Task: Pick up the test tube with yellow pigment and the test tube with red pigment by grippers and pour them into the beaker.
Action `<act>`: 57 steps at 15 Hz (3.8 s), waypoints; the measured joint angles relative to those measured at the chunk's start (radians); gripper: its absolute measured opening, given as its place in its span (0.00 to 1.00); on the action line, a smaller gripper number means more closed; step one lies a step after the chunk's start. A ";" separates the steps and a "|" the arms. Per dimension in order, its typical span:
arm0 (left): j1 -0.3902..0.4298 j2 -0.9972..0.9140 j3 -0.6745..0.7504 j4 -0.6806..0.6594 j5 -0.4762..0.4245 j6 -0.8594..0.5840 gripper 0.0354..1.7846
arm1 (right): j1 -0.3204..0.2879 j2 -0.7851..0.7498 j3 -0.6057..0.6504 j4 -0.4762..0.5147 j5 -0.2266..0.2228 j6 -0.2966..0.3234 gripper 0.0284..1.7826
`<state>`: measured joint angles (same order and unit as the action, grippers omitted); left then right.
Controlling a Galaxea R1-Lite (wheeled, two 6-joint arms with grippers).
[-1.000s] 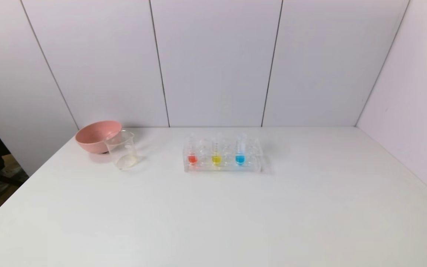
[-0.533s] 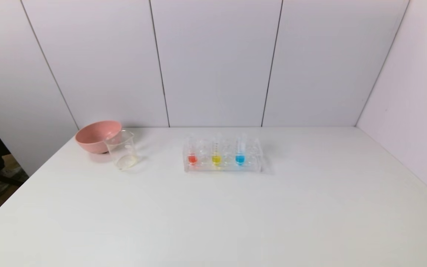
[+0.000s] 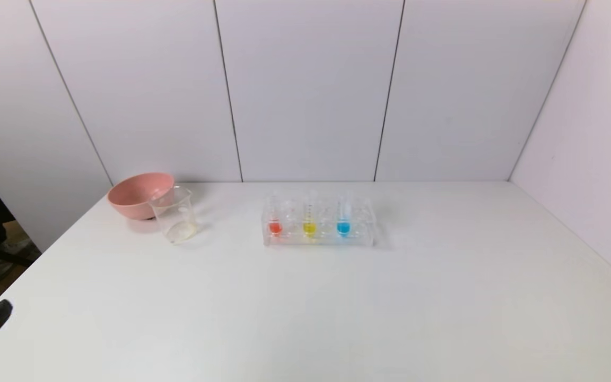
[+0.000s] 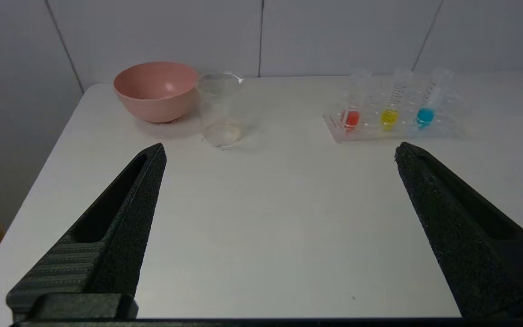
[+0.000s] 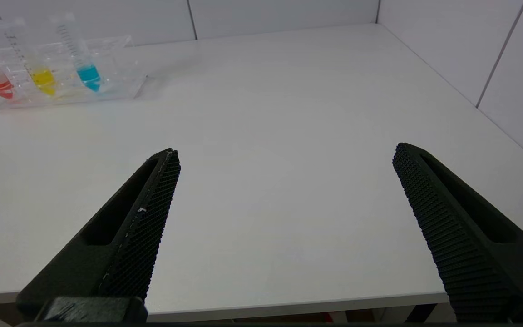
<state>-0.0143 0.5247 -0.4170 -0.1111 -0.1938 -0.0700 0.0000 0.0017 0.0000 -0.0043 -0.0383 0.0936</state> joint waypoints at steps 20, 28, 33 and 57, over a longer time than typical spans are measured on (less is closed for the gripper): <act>-0.601 1.159 -0.465 -0.278 0.481 -0.129 0.99 | 0.000 0.000 0.000 0.000 0.000 0.000 0.96; -0.642 1.429 -0.559 -0.576 0.701 -0.126 0.99 | 0.000 0.000 0.000 0.000 0.000 0.000 0.96; -0.643 1.540 -0.641 -0.608 0.740 -0.127 0.99 | 0.000 0.000 0.000 0.000 0.000 0.000 0.96; -0.644 1.593 -0.755 -0.640 0.782 -0.035 0.23 | 0.000 0.000 0.000 0.000 0.000 0.000 0.96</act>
<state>-0.6581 2.1172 -1.1719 -0.7515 0.5883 -0.1053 0.0000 0.0017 0.0000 -0.0043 -0.0383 0.0932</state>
